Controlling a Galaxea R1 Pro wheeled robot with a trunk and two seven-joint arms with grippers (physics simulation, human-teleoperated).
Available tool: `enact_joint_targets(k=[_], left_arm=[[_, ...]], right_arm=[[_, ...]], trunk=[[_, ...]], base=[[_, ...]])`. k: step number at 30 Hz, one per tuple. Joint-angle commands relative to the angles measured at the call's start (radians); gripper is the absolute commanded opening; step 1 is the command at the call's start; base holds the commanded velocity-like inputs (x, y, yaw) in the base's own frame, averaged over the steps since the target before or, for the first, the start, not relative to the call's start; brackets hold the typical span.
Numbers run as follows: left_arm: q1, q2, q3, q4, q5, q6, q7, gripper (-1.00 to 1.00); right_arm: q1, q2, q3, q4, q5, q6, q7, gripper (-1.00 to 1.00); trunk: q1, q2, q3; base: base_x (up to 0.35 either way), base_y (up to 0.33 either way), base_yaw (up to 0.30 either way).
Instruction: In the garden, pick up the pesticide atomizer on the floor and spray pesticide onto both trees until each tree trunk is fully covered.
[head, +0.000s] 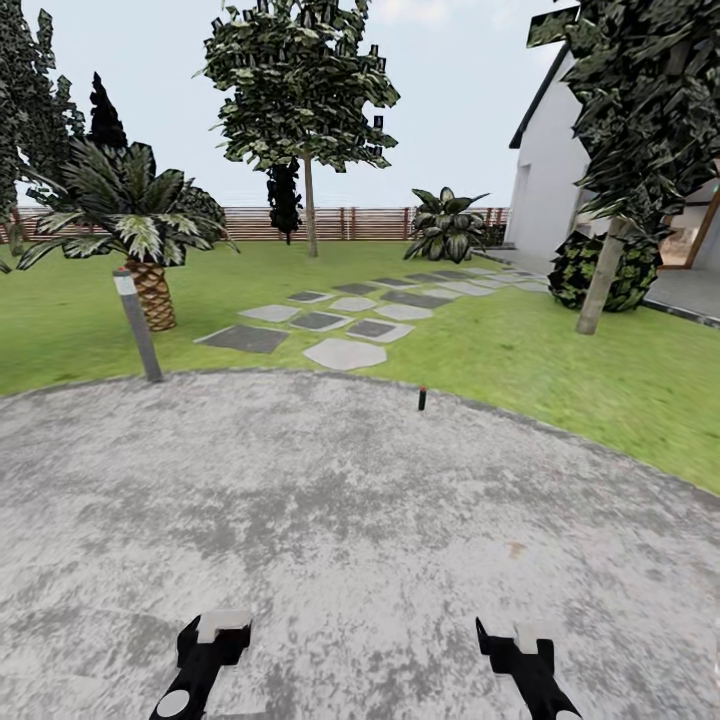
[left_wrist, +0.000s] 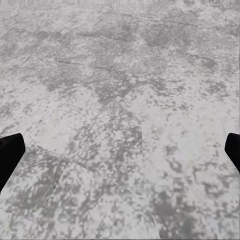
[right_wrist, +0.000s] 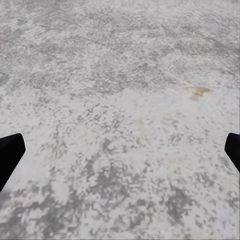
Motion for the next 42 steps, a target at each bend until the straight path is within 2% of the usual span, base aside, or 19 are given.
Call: enact_joint_targets(k=[1, 42], left_arm=[[0.0, 0.0, 0.0, 0.0, 0.0, 0.0, 0.0, 1.0], [0.0, 0.0, 0.0, 0.0, 0.0, -0.001, 0.0, 1.0]], right_arm=[[0.0, 0.0, 0.0, 0.0, 0.0, 0.0, 0.0, 1.0], [0.0, 0.0, 0.0, 0.0, 0.0, 0.0, 0.0, 1.0]], trunk=[[0.0, 0.0, 0.0], [0.0, 0.0, 0.0]], base=[[0.339, 0.002, 0.0], [0.339, 0.0, 0.0]])
